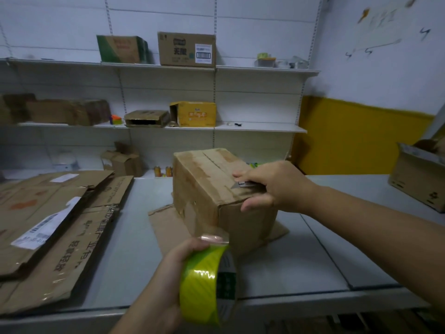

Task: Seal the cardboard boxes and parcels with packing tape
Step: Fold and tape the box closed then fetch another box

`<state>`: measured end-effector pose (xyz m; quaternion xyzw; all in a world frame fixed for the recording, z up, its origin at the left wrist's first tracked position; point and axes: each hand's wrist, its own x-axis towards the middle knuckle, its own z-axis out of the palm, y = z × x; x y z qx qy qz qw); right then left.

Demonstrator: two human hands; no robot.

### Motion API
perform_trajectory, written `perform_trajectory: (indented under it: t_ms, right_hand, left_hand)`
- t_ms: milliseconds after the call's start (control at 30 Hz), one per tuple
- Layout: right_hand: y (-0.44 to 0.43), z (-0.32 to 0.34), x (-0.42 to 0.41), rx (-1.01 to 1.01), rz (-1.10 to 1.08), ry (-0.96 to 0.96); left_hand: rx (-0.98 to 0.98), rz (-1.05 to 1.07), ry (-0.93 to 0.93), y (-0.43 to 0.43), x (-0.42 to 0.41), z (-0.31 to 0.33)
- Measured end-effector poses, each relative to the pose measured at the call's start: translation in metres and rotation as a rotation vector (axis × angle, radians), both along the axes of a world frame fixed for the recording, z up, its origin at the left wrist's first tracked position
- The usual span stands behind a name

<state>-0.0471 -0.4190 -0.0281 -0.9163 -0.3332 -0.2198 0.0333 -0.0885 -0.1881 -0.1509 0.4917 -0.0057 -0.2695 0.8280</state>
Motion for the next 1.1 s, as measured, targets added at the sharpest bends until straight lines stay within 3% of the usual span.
perform_trajectory:
  t_ms: [200,333,467,533,567,633,700,800,867,1000,1100]
  right_hand:
    - [0.003,-0.002,0.003,-0.069,0.066,-0.175]
    - [0.028,-0.002,-0.001,-0.058,-0.309,-0.105]
    - [0.043,0.003,-0.005,-0.079,-0.419,-0.02]
    - [0.033,0.01,-0.012,0.195,-0.351,0.135]
    - [0.022,0.012,-0.015,0.409,-0.287,0.111]
    - [-0.008,0.01,-0.019,0.709,-0.276,-0.153]
    - [-0.047,-0.008,-0.023,0.787,-0.459,-0.21]
    - [-0.093,-0.063,-0.03,0.54,-0.866,0.126]
    - [-0.105,-0.097,-0.032,0.355,-0.936,0.25]
    - [-0.107,-0.117,-0.029,0.292,-0.89,0.257]
    - [-0.107,-0.118,-0.032,0.252,-0.887,0.122]
  left_hand:
    - [0.005,-0.072,-0.105,-0.009,-0.012,0.016]
    - [0.035,-0.065,-0.101,-0.009,-0.02,0.03]
    - [0.029,-0.053,-0.126,-0.011,-0.031,0.044]
    - [0.03,-0.044,-0.139,-0.012,-0.035,0.05]
    - [0.034,-0.039,-0.145,-0.013,-0.036,0.051]
    - [0.052,-0.035,-0.151,-0.015,-0.037,0.053]
    - [0.08,0.001,-0.137,-0.019,-0.037,0.052]
    - [0.119,0.058,-0.132,-0.028,-0.04,0.051]
    - [0.13,0.067,-0.139,-0.035,-0.044,0.052]
    - [0.178,0.073,-0.178,-0.039,-0.051,0.053]
    - [0.189,0.074,-0.204,-0.04,-0.056,0.054]
